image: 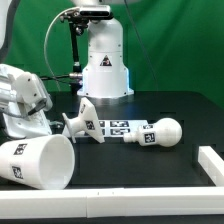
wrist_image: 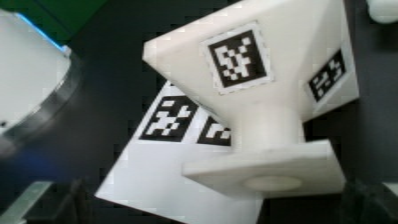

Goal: Assemble lamp

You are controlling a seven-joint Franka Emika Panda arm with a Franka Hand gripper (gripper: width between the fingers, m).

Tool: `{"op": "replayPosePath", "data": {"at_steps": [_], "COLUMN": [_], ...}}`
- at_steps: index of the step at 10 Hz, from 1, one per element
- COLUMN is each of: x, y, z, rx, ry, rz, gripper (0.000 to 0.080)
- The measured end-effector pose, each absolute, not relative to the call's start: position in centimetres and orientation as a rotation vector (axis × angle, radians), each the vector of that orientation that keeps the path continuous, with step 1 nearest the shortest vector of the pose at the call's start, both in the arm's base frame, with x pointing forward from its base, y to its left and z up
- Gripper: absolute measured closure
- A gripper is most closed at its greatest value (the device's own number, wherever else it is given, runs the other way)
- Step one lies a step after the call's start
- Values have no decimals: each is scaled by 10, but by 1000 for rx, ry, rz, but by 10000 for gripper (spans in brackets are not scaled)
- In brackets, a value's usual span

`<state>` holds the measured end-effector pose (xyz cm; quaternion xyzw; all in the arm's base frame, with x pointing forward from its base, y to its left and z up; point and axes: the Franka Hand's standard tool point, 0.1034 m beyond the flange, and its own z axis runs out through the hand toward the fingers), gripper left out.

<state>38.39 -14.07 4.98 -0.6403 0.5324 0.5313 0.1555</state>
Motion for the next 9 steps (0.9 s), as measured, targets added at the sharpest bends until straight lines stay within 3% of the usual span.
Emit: {"op": "replayPosePath", "data": {"at_steps": [9], "x": [384], "y": [-143], "z": [49], "rx": [-2015], "ry": [959], "rz": [1261], "gripper": [100]}}
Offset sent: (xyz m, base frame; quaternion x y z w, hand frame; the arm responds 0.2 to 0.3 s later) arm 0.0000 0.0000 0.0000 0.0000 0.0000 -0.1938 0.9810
